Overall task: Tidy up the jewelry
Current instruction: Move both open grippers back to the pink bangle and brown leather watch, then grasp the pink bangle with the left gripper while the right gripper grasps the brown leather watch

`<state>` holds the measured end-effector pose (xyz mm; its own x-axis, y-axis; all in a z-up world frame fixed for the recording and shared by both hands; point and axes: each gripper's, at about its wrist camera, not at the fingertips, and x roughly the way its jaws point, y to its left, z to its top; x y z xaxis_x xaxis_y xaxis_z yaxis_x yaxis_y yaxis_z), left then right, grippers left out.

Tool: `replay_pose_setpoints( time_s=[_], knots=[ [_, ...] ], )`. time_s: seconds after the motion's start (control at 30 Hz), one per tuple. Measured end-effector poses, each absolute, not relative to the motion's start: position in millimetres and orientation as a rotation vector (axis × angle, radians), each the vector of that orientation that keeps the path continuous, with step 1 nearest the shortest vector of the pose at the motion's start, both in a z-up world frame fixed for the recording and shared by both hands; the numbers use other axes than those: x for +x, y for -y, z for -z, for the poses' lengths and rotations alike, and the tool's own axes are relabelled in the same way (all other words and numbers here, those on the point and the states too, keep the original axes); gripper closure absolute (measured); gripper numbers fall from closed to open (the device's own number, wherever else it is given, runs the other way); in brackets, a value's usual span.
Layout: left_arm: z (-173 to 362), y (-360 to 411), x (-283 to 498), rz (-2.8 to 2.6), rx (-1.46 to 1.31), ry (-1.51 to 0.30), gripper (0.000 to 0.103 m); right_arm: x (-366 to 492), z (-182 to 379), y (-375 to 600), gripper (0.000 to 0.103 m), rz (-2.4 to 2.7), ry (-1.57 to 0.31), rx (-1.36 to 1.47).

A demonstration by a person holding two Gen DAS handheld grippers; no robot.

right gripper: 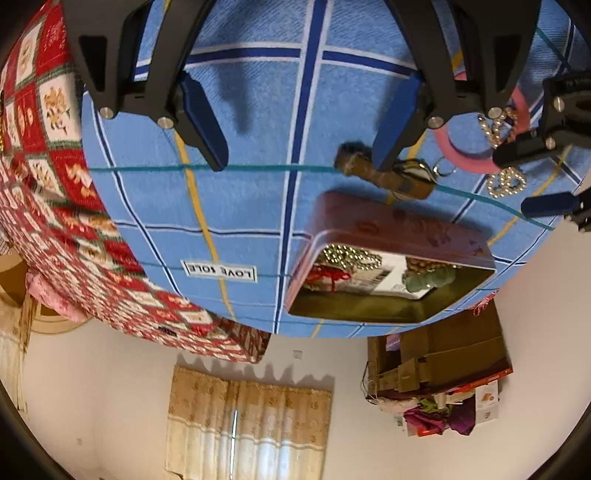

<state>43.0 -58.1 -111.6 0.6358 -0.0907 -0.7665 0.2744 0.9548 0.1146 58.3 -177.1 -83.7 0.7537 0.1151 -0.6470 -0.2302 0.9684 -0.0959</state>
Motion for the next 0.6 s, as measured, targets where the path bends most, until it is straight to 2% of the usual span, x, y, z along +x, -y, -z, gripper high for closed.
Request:
replay_pose_setpoints(
  time_s=[0.27, 0.33, 0.4, 0.47, 0.5, 0.6],
  knots=[
    [119, 40, 45, 0.159, 0.238, -0.864, 0.042, 56, 85, 173, 0.019, -0.186, -0.684, -0.207],
    [121, 33, 48, 0.165, 0.204, -0.863, 0.046, 57, 86, 171, 0.018, -0.189, -0.696, -0.216],
    [121, 30, 48, 0.185, 0.186, -0.866, 0.068, 57, 87, 169, 0.018, -0.189, -0.700, -0.233],
    [120, 32, 47, 0.201, 0.187, -0.865, 0.076, 56, 88, 167, 0.018, -0.186, -0.700, -0.246],
    [119, 33, 46, 0.210, 0.188, -0.859, 0.087, 56, 88, 167, 0.018, -0.186, -0.703, -0.252],
    [116, 33, 45, 0.238, 0.164, -0.860, 0.092, 57, 89, 167, 0.018, -0.189, -0.707, -0.253]
  ],
)
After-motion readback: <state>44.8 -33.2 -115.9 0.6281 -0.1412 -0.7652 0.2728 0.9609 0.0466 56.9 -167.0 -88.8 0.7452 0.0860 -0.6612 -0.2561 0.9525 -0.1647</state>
